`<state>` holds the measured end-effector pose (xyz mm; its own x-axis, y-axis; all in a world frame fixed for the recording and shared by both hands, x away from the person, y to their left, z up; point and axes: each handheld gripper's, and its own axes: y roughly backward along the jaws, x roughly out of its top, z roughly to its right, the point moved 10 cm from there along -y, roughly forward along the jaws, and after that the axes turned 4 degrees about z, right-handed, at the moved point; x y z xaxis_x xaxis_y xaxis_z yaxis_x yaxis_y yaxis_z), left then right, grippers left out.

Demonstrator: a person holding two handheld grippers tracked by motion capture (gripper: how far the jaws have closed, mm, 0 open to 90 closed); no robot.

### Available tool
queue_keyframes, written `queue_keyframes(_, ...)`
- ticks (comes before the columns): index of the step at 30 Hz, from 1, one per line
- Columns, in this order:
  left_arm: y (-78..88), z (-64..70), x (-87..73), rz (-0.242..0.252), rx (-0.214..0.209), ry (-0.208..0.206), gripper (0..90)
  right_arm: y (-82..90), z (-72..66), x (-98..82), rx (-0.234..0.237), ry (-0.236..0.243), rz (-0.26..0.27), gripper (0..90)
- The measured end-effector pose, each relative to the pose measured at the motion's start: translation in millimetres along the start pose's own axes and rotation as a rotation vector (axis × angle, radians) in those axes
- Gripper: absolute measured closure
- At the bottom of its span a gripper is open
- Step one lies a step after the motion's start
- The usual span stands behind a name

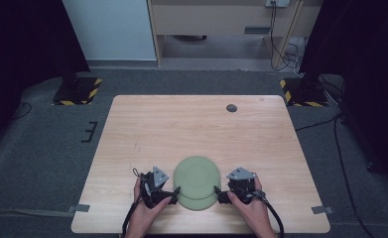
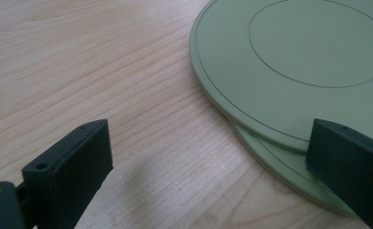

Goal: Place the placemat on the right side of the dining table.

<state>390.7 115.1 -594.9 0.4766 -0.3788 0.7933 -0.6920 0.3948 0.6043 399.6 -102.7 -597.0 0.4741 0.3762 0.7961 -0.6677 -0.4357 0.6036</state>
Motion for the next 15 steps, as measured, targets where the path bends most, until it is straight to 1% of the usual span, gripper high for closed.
queue_keyframes(3,-0.3,-0.1,0.8,0.005,0.01,-0.006,1.6,-1.6,1.5,0.9,-0.002,-0.002,-0.003,2.5)
queue_keyframes(4,0.0,0.3,0.8,0.006,0.009,-0.007,2.7,0.0,2.2,1.2,0.005,0.007,-0.02,5.5)
queue_keyframes(5,0.6,0.8,0.7,0.006,0.007,-0.007,2.7,0.0,2.2,1.2,0.005,0.007,-0.02,5.5)
queue_keyframes(6,1.3,1.6,0.5,0.007,0.003,-0.007,3.4,3.9,5.9,2.8,0.001,0.04,-0.046,5.9)
queue_keyframes(7,1.8,3.5,0.2,0.007,-0.008,-0.005,3.4,3.9,5.9,2.8,0.001,0.04,-0.046,5.9)
queue_keyframes(8,2.0,5.4,0.0,0.005,-0.015,-0.007,3.1,5.8,8.3,4.3,0.006,0.047,-0.063,7.3)
queue_keyframes(10,1.8,8.8,-0.2,0.004,-0.014,-0.022,3.0,8.1,11.6,9.0,0.03,0.047,-0.088,9.6)
queue_keyframes(11,2.1,9.2,-0.1,0.004,-0.008,-0.024,2.9,9.2,13.9,13.0,0.047,0.043,-0.109,10.6)
queue_keyframes(12,1.9,9.1,0.2,0.002,-0.007,-0.024,2.8,8.9,15.5,16.2,0.062,0.049,-0.125,11.8)
queue_keyframes(13,1.6,8.8,0.3,0.001,-0.007,-0.022,2.2,6.5,17.4,21.3,0.08,0.057,-0.158,11.8)
queue_keyframes(15,0.8,8.1,0.4,0.0,-0.01,-0.021,1.3,3.0,18.5,26.1,0.1,0.067,-0.172,11.9)
